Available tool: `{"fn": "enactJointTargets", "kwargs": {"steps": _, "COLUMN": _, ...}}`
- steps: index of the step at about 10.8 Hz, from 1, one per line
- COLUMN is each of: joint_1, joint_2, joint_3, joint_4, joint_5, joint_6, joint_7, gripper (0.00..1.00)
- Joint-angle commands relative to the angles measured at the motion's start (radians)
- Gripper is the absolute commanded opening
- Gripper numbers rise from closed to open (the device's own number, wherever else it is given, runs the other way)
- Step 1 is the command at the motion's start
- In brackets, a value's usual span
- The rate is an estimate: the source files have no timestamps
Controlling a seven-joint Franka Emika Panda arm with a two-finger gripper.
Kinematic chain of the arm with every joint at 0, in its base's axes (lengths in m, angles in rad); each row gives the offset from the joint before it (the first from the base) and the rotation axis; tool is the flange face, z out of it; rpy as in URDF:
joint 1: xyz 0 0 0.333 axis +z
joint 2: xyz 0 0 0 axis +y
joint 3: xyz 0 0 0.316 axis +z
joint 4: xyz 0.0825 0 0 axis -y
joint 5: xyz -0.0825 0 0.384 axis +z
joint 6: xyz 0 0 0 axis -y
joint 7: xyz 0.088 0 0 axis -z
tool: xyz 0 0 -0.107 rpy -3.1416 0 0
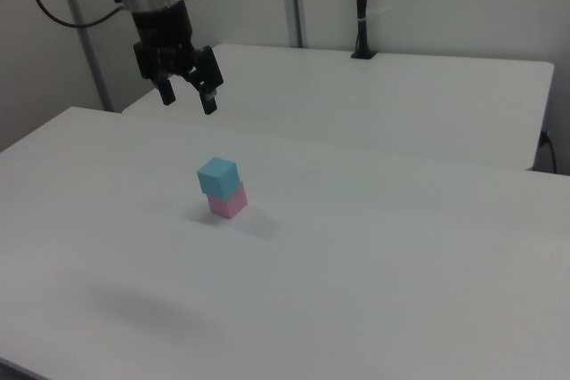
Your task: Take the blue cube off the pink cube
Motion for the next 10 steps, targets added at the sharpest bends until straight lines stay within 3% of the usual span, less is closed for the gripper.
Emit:
{"fn": "enactJointTargets", "kwargs": {"steps": 1, "joint_1": 0.021, "joint_2": -0.011, "joint_3": -0.016, "joint_4": -0.016, "joint_5": -0.003, "joint_6": 0.009, "joint_7": -0.013, "gripper": 1.0}}
{"fn": "enactJointTargets", "kwargs": {"steps": 3, "joint_1": 0.025, "joint_2": -0.005, "joint_3": -0.012, "joint_4": -0.021, "joint_5": -0.003, "joint_6": -0.006, "joint_7": -0.042, "gripper": 1.0}}
{"fn": "enactJointTargets", "kwargs": {"steps": 5, "joint_1": 0.025, "joint_2": 0.035, "joint_3": -0.012, "joint_4": -0.022, "joint_5": 0.0, "joint_6": -0.012, "joint_7": -0.216, "gripper": 1.0}}
{"fn": "enactJointTargets", "kwargs": {"steps": 7, "joint_1": 0.027, "joint_2": 0.08, "joint_3": -0.01, "joint_4": -0.042, "joint_5": 0.005, "joint_6": 0.008, "joint_7": -0.263, "gripper": 1.0}}
{"fn": "enactJointTargets", "kwargs": {"steps": 10, "joint_1": 0.022, "joint_2": 0.158, "joint_3": -0.012, "joint_4": -0.061, "joint_5": 0.179, "joint_6": 0.123, "joint_7": -0.223, "gripper": 1.0}}
